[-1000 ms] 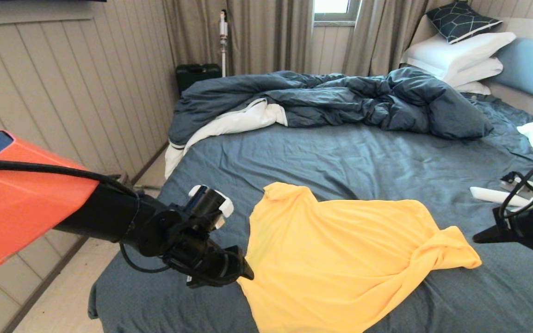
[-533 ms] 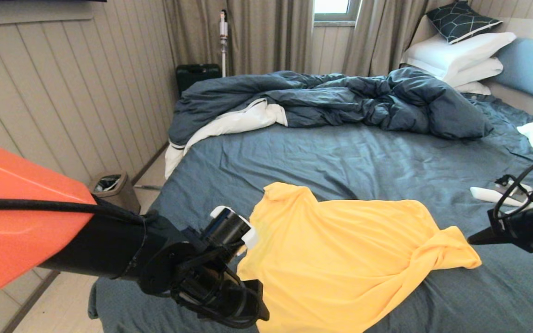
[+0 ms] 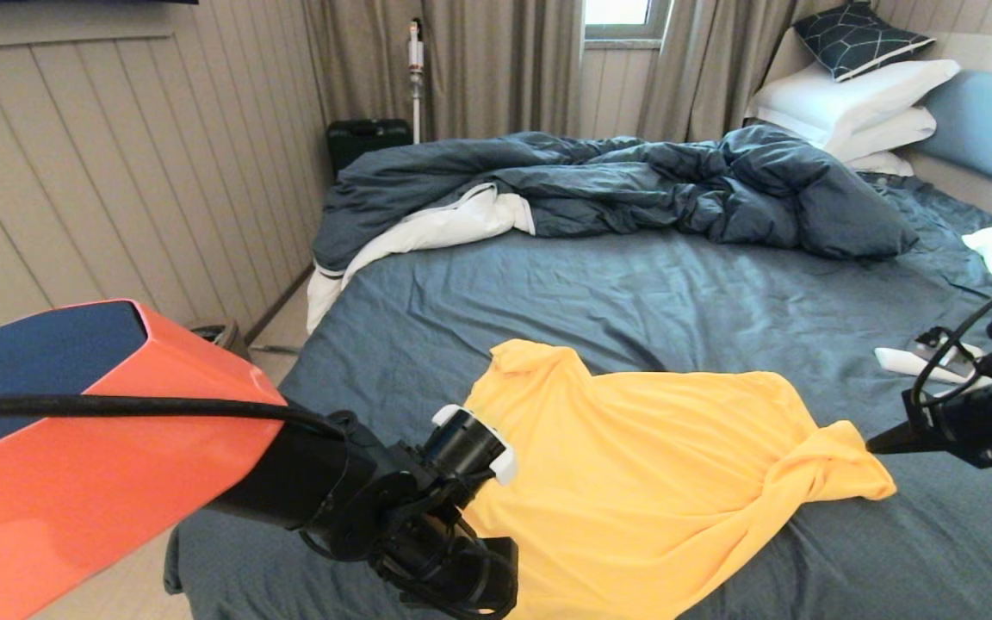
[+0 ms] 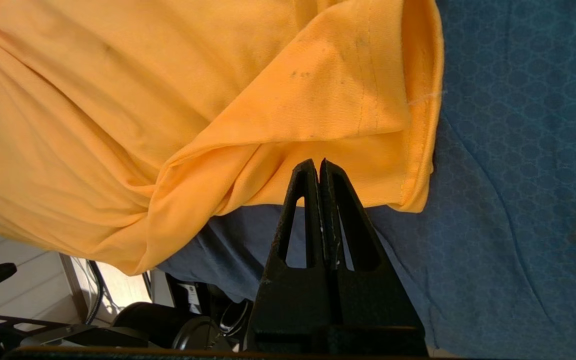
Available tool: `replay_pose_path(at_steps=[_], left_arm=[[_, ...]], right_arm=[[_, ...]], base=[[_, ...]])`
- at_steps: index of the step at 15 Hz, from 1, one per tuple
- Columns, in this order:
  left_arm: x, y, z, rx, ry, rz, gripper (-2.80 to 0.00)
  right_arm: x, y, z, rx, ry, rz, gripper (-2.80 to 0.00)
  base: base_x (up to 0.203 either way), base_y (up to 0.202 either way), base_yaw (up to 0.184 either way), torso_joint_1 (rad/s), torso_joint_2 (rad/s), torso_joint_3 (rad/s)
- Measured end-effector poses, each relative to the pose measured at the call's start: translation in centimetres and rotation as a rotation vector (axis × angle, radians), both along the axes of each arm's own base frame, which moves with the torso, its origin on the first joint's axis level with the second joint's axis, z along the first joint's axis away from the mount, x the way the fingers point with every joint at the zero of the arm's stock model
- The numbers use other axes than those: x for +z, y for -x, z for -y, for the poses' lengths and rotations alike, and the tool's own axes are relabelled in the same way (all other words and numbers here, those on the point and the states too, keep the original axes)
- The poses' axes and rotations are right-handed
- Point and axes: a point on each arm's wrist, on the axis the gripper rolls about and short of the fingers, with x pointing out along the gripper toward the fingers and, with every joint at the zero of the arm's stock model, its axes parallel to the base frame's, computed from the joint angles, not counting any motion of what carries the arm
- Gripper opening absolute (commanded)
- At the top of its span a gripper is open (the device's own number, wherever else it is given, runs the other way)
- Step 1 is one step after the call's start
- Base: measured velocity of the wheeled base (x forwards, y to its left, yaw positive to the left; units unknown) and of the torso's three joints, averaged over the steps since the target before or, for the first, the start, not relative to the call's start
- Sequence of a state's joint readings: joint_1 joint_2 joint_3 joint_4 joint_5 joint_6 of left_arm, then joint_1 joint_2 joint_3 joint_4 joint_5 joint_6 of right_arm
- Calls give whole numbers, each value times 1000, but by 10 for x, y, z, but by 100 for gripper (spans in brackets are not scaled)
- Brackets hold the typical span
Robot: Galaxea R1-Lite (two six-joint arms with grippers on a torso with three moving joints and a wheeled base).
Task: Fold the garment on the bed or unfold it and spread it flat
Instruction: Fold the yellow T-shirt
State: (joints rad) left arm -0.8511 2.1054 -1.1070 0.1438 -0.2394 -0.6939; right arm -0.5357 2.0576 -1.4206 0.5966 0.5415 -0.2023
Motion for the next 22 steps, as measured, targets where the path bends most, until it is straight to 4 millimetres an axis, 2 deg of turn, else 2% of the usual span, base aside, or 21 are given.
replay_pose_path(at_steps=[1, 2, 5, 9, 16, 22], left_arm=[[-1, -1, 0, 22, -2, -8, -280], [-2, -1, 0, 40, -1, -13, 0], [-10, -5, 1, 121, -61, 26, 0], [-15, -5, 3, 146, -70, 17, 0], [-16, -10, 21, 215, -67, 48, 0], [-24, -13, 20, 237, -101, 63, 0]], right_arm=[[0, -1, 0, 0, 1, 2, -280], [1, -1, 1, 0, 3, 4, -280], [2, -2, 1, -1, 5, 9, -280], [2, -3, 4, -2, 0, 16, -280], [4, -4, 7, -2, -11, 38, -280], [5, -4, 9, -5, -8, 43, -280]], base=[[0, 0, 0, 0, 0, 0], [0, 0, 0, 0, 0, 0], [0, 0, 0, 0, 0, 0], [0, 0, 0, 0, 0, 0], [0, 0, 0, 0, 0, 0], [0, 0, 0, 0, 0, 0]])
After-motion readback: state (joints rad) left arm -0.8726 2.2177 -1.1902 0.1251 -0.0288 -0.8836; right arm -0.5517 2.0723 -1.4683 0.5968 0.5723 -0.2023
